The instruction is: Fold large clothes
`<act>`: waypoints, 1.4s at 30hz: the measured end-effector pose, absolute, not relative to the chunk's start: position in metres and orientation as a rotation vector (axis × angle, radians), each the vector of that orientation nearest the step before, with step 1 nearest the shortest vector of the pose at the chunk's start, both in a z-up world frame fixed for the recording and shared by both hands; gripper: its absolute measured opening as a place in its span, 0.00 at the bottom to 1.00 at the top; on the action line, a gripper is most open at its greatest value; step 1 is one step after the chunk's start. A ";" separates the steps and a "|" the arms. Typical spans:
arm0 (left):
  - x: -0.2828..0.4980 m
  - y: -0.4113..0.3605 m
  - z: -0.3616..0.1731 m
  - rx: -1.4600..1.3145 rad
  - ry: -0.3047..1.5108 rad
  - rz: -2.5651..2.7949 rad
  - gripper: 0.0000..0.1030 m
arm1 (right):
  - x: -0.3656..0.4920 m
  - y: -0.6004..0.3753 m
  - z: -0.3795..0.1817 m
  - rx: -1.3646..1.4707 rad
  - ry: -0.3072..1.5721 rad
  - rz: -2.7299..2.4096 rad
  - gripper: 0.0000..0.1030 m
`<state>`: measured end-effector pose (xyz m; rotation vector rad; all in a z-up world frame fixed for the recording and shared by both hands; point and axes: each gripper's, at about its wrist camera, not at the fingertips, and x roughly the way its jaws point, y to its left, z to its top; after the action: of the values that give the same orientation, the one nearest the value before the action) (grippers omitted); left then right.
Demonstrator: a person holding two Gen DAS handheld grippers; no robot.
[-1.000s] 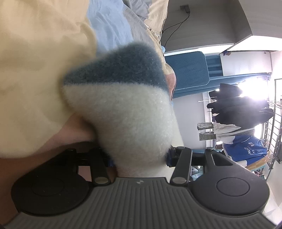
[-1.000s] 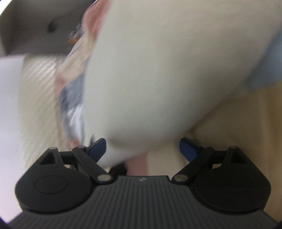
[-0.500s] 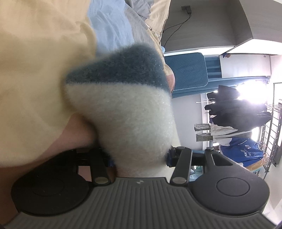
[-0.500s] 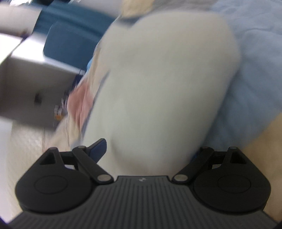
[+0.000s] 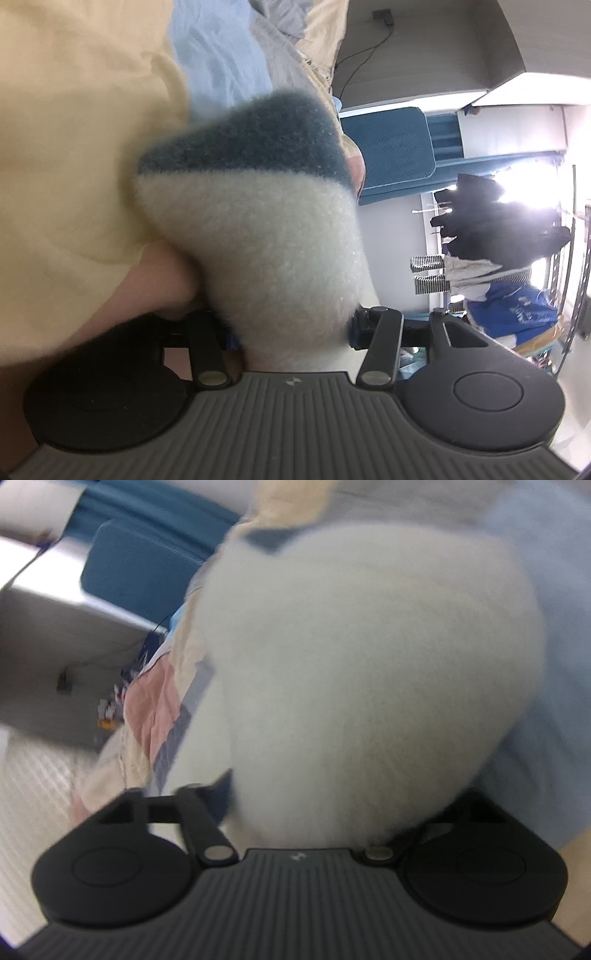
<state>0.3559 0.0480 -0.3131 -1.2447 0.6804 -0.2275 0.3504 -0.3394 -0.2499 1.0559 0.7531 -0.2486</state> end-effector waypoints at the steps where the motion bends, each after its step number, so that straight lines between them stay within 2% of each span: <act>1: 0.354 0.046 -0.309 -1.212 0.678 -0.223 0.55 | 0.350 -0.339 -0.244 1.010 0.746 -0.235 0.52; 3: 0.349 0.040 -0.297 -1.132 0.651 -0.211 0.53 | 0.349 -0.338 -0.233 0.950 0.733 -0.202 0.41; 6: 0.337 0.034 -0.283 -1.060 0.642 -0.194 0.50 | 0.342 -0.337 -0.221 0.900 0.700 -0.159 0.36; 17: 0.285 0.044 -0.275 -1.154 0.605 -0.207 0.45 | 0.299 -0.328 -0.183 0.792 0.606 -0.036 0.35; 25: 0.260 0.042 -0.262 -1.208 0.605 -0.157 0.44 | 0.305 -0.319 -0.160 0.738 0.601 0.012 0.34; 34: 0.288 0.014 -0.182 -1.164 0.581 -0.186 0.44 | 0.296 -0.359 -0.115 0.843 0.465 0.095 0.34; 42: 0.345 -0.052 -0.106 -1.109 0.538 -0.325 0.45 | 0.293 -0.425 -0.052 0.878 0.299 0.108 0.34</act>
<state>0.3448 -0.0517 -0.1056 -1.1093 0.5384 -0.3251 0.2933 -0.4254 -0.0523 0.8780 0.2985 0.1083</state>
